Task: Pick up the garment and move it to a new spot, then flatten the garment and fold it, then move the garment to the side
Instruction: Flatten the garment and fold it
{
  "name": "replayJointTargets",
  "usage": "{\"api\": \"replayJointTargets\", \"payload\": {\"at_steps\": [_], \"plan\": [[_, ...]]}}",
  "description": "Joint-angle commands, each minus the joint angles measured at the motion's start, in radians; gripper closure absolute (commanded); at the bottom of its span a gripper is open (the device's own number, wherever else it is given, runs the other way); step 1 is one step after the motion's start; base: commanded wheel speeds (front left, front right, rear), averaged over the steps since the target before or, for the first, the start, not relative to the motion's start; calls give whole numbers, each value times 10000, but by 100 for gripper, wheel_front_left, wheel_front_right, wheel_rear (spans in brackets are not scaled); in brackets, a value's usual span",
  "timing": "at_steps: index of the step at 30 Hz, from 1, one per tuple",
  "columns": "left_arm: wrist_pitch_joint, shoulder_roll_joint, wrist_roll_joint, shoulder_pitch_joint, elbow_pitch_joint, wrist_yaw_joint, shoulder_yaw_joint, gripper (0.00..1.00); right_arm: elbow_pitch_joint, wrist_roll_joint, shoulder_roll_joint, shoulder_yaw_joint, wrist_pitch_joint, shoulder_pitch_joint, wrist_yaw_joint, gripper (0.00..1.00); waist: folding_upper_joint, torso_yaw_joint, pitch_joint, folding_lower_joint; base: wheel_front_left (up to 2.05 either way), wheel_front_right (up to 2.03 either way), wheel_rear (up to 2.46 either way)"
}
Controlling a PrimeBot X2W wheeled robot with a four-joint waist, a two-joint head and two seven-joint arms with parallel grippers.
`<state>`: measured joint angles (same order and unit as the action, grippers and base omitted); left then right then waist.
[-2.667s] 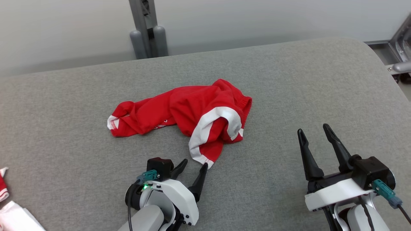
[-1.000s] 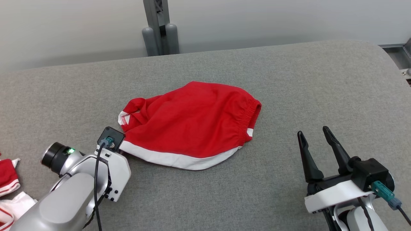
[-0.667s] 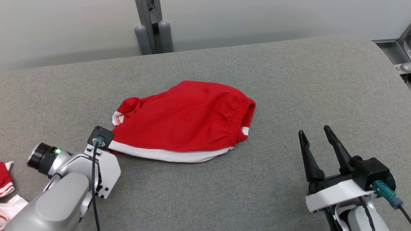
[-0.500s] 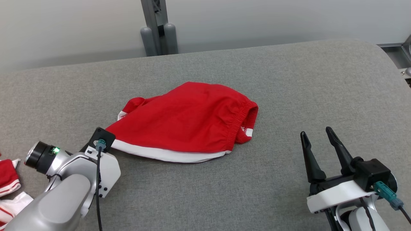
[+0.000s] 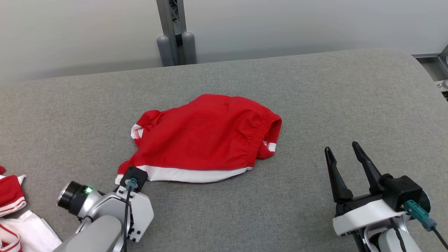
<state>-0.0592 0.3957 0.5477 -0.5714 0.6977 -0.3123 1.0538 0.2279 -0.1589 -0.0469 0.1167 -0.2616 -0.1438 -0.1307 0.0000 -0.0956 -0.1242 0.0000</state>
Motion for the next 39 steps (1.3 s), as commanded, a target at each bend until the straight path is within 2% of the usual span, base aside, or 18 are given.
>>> {"api": "replayJointTargets", "payload": {"at_steps": [1, 2, 3, 4, 5, 14, 19, 25, 33, 39], "plan": [[95, 9, 86, 81, 47, -7, -31, 100, 8, 6, -67, -26, -49, 24, -1, 0, 0, -12, 2, 0, 0, 0, 0], [152, -57, 132, 143, 89, -7, -59, 100, 14, 6, -67, -31, -49, 15, -1, 0, 0, -23, 9, 0, 0, 0, 0], [223, -113, 200, 208, 122, -17, -106, 69, 20, 1, -65, -32, -50, 7, -1, 0, 0, -32, 17, 0, 0, 0, 0], [297, -144, 244, 264, 175, -41, -136, 45, 20, -10, -67, -35, -49, -3, -1, 0, 0, -40, 28, 0, 0, 0, 0], [402, -166, 279, 285, 224, -73, -168, 0, 20, -16, -67, -37, -49, -9, -1, 0, 0, -45, 34, 0, 0, 0, 0], [1716, -259, 1145, 835, -79, -301, -1122, 0, -25, -8, -67, -173, -49, 103, -1, 0, 0, 57, 171, 0, 0, 0, 0], [2388, -63, 1604, 1490, -877, -490, -1614, 0, -17, 49, -67, -275, -50, 136, -1, 0, 0, 175, 273, 0, 0, 0, 0], [3008, 289, 1948, 2378, -2347, -1002, -2347, 0, 43, 129, -67, -324, -50, 195, -1, 0, 0, 286, 425, 0, 0, 0, 0], [3247, 618, 1651, 3591, -4359, -1476, -3679, 0, 56, 221, -65, -298, -49, 244, -1, 0, 0, 374, 749, 0, 0, 0, 0], [3237, 571, 1201, 4458, -5085, -1395, -4443, 0, 88, 215, -68, -207, -49, 344, -1, 0, 0, 420, 996, 0, 0, 0, 0]]}}
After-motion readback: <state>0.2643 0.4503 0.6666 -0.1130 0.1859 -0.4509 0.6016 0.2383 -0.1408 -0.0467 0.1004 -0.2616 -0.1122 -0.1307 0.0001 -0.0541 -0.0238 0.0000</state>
